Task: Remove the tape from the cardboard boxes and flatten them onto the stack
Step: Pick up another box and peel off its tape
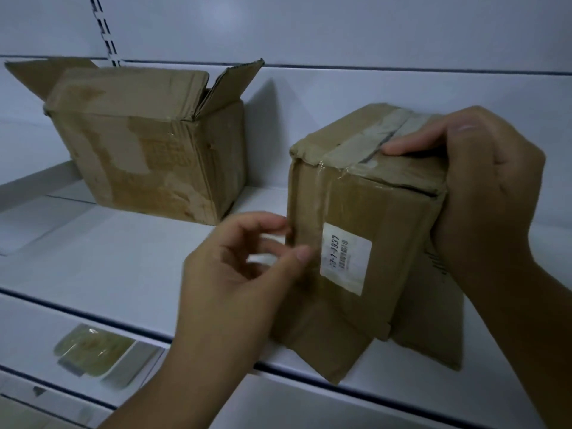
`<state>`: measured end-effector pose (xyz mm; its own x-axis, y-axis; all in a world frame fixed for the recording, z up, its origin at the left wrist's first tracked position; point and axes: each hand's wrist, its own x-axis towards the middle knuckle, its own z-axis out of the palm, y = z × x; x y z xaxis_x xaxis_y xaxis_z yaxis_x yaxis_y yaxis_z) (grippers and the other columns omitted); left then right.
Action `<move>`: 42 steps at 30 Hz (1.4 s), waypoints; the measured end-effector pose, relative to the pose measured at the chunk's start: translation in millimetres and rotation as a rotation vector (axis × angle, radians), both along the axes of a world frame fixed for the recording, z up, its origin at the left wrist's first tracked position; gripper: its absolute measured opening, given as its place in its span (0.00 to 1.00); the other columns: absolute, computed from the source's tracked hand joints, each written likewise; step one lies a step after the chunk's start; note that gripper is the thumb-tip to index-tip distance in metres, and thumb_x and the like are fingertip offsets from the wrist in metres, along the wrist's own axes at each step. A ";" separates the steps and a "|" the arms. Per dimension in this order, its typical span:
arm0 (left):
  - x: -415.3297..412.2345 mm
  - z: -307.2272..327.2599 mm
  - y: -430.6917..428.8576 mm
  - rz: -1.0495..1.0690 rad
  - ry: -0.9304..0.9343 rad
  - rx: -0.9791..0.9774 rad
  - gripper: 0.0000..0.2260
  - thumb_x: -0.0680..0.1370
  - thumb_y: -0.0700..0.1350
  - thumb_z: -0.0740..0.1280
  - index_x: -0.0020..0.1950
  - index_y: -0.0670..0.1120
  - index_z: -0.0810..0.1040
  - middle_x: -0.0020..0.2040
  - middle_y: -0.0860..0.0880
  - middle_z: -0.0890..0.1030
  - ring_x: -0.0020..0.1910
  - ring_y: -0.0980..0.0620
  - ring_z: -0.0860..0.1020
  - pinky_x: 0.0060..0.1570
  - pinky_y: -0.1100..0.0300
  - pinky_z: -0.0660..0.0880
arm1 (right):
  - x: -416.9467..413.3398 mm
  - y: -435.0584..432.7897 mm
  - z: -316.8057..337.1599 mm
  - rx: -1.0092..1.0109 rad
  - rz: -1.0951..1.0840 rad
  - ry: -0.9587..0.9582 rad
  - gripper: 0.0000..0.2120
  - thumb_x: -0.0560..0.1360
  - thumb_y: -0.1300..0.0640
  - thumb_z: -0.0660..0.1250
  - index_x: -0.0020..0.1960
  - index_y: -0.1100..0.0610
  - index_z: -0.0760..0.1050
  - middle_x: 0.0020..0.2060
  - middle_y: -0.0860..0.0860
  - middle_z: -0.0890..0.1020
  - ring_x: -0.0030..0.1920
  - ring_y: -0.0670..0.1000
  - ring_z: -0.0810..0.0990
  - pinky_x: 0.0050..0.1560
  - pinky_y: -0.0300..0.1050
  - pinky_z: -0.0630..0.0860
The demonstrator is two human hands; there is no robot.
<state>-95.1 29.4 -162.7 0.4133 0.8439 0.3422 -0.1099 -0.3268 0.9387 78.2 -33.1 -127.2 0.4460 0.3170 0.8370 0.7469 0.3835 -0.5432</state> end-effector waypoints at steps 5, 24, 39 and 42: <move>11.9 -7.7 6.9 -0.100 0.192 -0.008 0.17 0.57 0.60 0.67 0.38 0.50 0.80 0.37 0.56 0.83 0.34 0.53 0.80 0.31 0.72 0.75 | -1.2 5.7 -1.6 0.022 -0.019 -0.020 0.16 0.76 0.62 0.50 0.43 0.59 0.76 0.36 0.48 0.79 0.37 0.43 0.78 0.42 0.35 0.74; 8.7 -1.8 33.7 -0.587 -0.022 -0.171 0.05 0.64 0.46 0.70 0.28 0.48 0.81 0.21 0.53 0.70 0.21 0.57 0.65 0.21 0.67 0.65 | 2.6 11.1 -2.4 0.087 0.025 0.026 0.13 0.73 0.60 0.53 0.34 0.54 0.73 0.32 0.47 0.81 0.36 0.53 0.82 0.42 0.48 0.79; -0.5 -2.2 54.0 -1.337 -0.462 -0.718 0.08 0.78 0.37 0.59 0.41 0.38 0.75 0.28 0.49 0.64 0.26 0.54 0.63 0.28 0.61 0.60 | 6.8 11.6 -7.1 0.080 -0.063 0.024 0.13 0.72 0.61 0.57 0.31 0.61 0.75 0.28 0.42 0.77 0.32 0.50 0.77 0.38 0.46 0.77; -0.9 -6.4 53.3 -1.356 -0.477 -0.697 0.08 0.77 0.36 0.59 0.40 0.38 0.75 0.27 0.48 0.64 0.25 0.53 0.62 0.27 0.61 0.62 | 6.1 11.2 -7.1 0.085 -0.055 0.023 0.15 0.73 0.60 0.57 0.29 0.58 0.74 0.27 0.41 0.77 0.31 0.49 0.77 0.37 0.42 0.77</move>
